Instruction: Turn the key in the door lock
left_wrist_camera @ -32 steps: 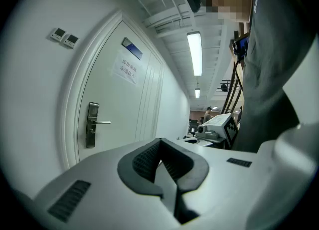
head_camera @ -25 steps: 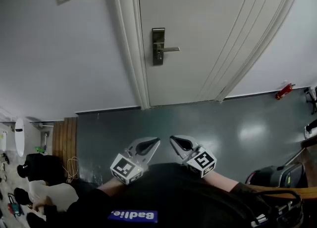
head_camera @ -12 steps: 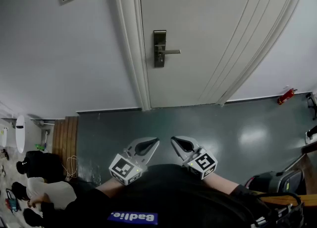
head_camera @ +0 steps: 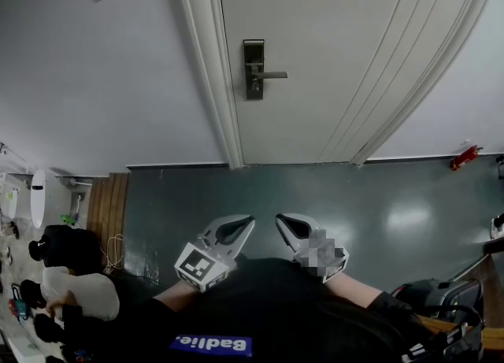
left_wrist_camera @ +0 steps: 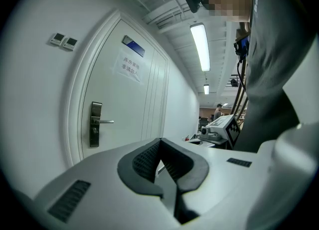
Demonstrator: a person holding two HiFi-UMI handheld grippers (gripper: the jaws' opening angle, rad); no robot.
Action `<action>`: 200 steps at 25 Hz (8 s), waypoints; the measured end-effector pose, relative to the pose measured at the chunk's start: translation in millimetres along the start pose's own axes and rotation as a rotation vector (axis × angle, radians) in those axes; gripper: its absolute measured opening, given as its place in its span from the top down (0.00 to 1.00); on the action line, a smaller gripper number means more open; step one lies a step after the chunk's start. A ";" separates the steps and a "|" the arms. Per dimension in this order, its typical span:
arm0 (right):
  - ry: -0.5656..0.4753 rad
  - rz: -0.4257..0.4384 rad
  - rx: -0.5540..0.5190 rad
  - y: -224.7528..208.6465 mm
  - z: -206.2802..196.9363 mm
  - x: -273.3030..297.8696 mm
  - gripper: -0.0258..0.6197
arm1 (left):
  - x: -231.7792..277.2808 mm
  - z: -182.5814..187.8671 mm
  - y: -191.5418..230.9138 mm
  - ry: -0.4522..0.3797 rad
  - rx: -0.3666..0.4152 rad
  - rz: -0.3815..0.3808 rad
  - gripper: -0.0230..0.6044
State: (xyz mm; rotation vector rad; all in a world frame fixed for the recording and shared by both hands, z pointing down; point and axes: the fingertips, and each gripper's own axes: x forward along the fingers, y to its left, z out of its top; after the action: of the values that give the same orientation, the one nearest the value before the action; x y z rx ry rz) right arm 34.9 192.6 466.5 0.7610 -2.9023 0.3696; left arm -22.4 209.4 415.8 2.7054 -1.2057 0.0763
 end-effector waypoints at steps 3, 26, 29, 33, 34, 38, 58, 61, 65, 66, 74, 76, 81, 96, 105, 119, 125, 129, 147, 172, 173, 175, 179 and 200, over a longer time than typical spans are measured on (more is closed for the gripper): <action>0.000 -0.021 0.007 -14.0 2.5 0.7 0.96 | 2.5 7.6 8.5 -0.004 0.021 0.025 0.95; 0.056 -0.172 0.037 -107.7 38.8 178.6 0.96 | 75.2 46.9 207.2 -0.017 0.029 -0.127 0.95; 0.052 -0.183 0.043 -113.8 45.7 200.2 0.96 | 84.5 50.7 229.6 -0.011 0.043 -0.148 0.95; 0.043 -0.187 0.046 -129.0 52.3 205.0 0.96 | 100.5 51.9 238.5 -0.006 0.055 -0.154 0.95; 0.042 -0.185 0.042 -134.6 53.6 204.0 0.96 | 105.7 51.6 238.6 -0.002 0.059 -0.150 0.95; 0.046 -0.160 0.020 -159.3 57.4 195.5 0.96 | 127.4 51.6 235.7 0.001 0.060 -0.116 0.95; 0.032 -0.095 0.030 -215.7 56.4 146.2 0.96 | 216.2 51.2 258.8 0.047 0.238 0.101 0.95; 0.032 -0.103 0.036 -216.4 52.5 139.3 0.96 | 224.1 42.8 265.9 0.072 0.255 0.115 0.95; 0.034 -0.118 0.044 -219.7 49.4 130.5 0.96 | 236.5 30.2 276.6 0.112 0.286 0.134 0.95; 0.034 -0.122 0.048 -220.6 48.5 128.7 0.96 | 240.3 26.0 279.5 0.127 0.298 0.136 0.95; 0.029 -0.158 0.077 -229.0 43.3 118.1 0.96 | 275.6 -6.4 317.3 0.279 0.421 0.184 0.81; 0.033 -0.163 0.084 -230.3 40.9 115.2 0.96 | 283.0 -13.9 328.4 0.316 0.464 0.207 0.80; 0.047 -0.178 0.102 -231.9 35.3 109.7 0.96 | 301.4 -32.3 356.1 0.412 0.582 0.268 0.78; 0.148 -0.181 0.134 -234.0 9.6 94.7 0.96 | 347.9 -69.2 408.5 0.629 0.922 0.403 0.70; 0.191 -0.249 0.120 -249.1 -1.5 73.2 0.96 | 353.1 -64.9 423.1 0.571 0.898 0.552 0.71; 0.216 -0.266 0.122 -264.2 -10.2 53.0 0.96 | 353.8 -57.9 428.3 0.472 0.563 0.633 0.86; 0.206 -0.273 0.124 -267.6 -8.7 45.3 0.96 | 349.9 -56.2 431.0 0.325 0.209 0.627 0.87; 0.200 -0.277 0.127 -268.8 -8.1 40.7 0.96 | 348.9 -60.0 432.0 0.183 -0.102 0.609 0.88; 0.209 -0.262 0.158 -259.3 -9.0 50.8 0.96 | 356.3 -63.6 427.9 -0.405 -1.325 0.063 0.91; 0.195 -0.225 0.157 -247.5 -7.1 68.5 0.96 | 335.9 -52.5 396.1 -0.349 -1.300 -0.147 0.78; 0.191 -0.208 0.154 -247.0 -6.8 69.5 0.96 | 330.9 -52.9 390.0 -0.336 -1.271 -0.135 0.78; 0.185 -0.172 0.148 -245.8 -6.4 72.5 0.96 | 320.3 -52.8 377.8 -0.306 -1.206 -0.101 0.78; 0.166 -0.113 0.135 -243.6 -1.9 78.3 0.96 | 293.2 -46.6 356.2 -0.239 -1.061 -0.018 0.78; 0.108 -0.044 0.040 -228.9 37.2 103.8 0.96 | 196.4 66.0 179.9 -0.101 -0.271 -0.033 0.78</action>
State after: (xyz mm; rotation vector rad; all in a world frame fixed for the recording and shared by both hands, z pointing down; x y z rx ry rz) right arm 56.6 -58.9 495.6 0.7834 -2.7815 0.4504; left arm -25.9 -64.5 399.8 2.5155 -1.1074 -0.2158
